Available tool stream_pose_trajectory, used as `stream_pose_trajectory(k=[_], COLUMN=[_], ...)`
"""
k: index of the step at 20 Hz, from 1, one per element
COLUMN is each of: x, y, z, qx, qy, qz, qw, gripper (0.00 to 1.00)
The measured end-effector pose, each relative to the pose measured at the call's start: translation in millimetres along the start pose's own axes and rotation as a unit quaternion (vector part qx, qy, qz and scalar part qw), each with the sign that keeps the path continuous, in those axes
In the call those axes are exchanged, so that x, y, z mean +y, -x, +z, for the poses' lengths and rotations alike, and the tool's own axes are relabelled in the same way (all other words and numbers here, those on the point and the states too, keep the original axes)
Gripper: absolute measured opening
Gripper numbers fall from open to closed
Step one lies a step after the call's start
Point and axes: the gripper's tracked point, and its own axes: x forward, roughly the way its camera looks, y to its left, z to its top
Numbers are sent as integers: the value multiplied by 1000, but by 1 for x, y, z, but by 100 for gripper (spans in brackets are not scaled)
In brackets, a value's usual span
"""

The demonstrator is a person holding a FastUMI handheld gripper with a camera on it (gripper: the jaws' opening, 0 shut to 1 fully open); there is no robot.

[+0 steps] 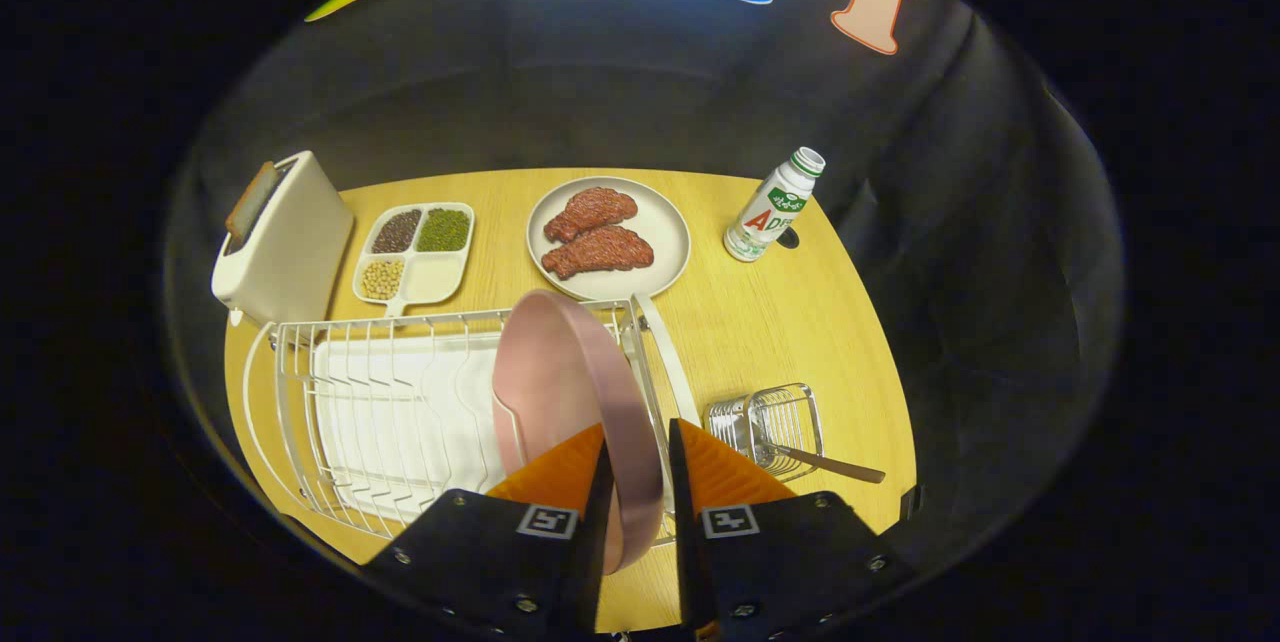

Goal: Take the plate from the dish rack, then take the spoon from the basket and place it into the plate.

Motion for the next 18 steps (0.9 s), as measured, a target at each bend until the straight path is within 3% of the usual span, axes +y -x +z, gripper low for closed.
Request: stream_pose_trajectory(k=[1, 4, 5, 15, 18], x=[2, 12, 15, 9, 5], y=[0, 5, 7, 30, 37], z=[2, 5, 3, 18, 25], qx=[-7, -17, -19, -37, -47], qy=[-3, 5, 15, 69, 58], qz=[-9, -20, -24, -83, -82], qw=[1000, 1000, 999, 993, 994], gripper=[24, 20, 13, 13, 13])
